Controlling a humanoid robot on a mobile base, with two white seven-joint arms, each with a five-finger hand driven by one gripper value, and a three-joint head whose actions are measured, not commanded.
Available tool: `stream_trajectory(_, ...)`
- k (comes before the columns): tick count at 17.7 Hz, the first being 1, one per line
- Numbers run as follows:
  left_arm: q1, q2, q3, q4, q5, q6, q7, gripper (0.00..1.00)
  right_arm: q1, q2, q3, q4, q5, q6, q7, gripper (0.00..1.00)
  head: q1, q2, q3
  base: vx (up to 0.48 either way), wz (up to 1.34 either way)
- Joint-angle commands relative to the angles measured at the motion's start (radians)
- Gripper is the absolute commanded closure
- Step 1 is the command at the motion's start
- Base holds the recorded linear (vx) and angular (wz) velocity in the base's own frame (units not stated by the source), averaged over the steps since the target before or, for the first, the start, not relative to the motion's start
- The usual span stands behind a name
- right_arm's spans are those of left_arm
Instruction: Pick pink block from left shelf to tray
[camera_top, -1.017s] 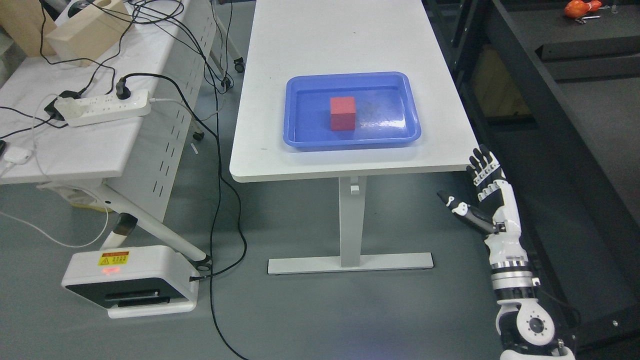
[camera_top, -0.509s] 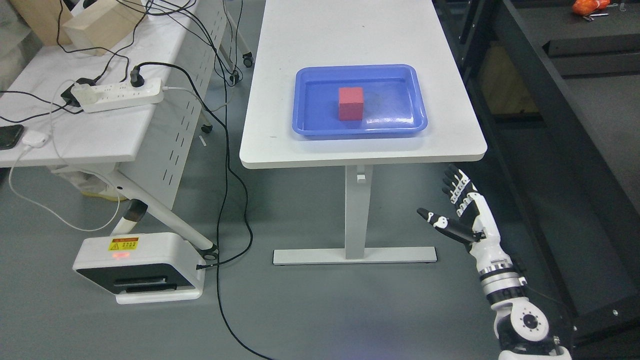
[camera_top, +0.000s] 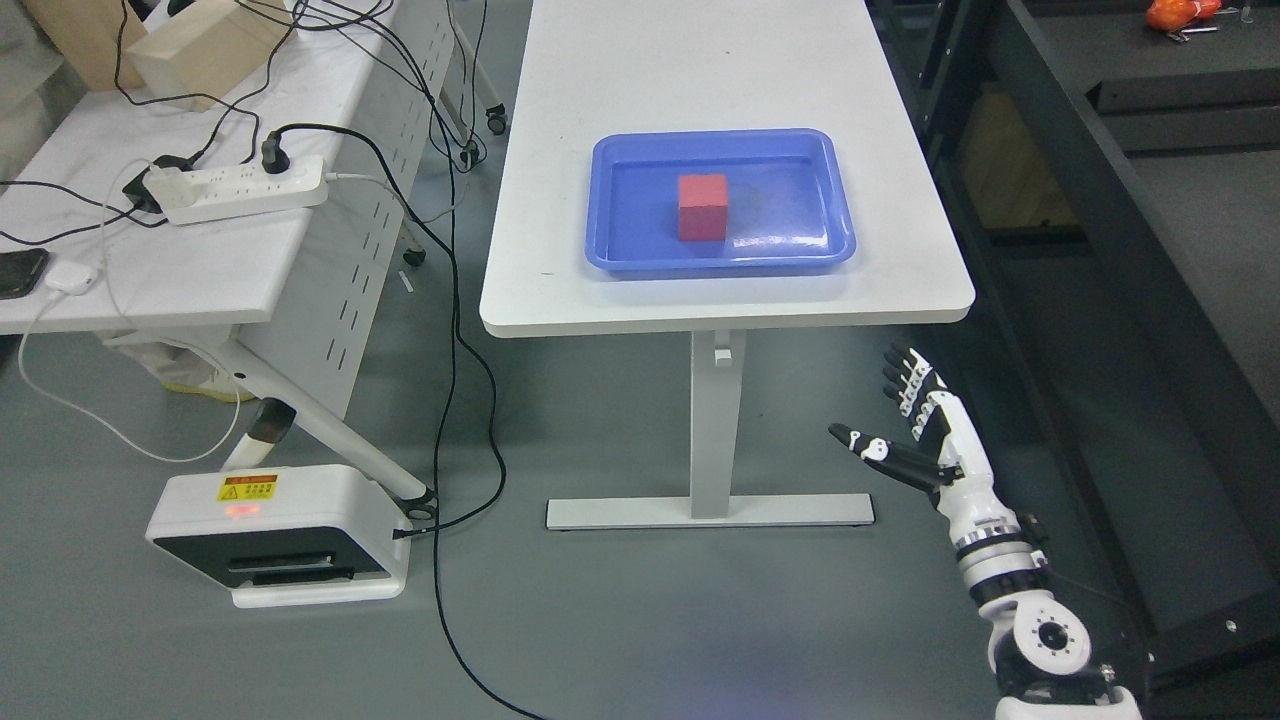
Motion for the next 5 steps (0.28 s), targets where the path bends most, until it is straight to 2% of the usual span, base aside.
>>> stream_trajectory(1,0.020,0.017,0.000,-0.017,0.000,0.001,0.000,0.00,-0.002,-0.016,0.024,0.010,0.008,-0.004,-0.001,0.00,0.0000,0.000,0.000,0.000,0.00)
stream_trajectory(5,0.020,0.017,0.000,-0.017,0.000,0.001,0.000,0.00,-0.002,-0.016,0.024,0.010,0.008,-0.004,-0.001,0.00,0.0000,0.000,0.000,0.000,0.00)
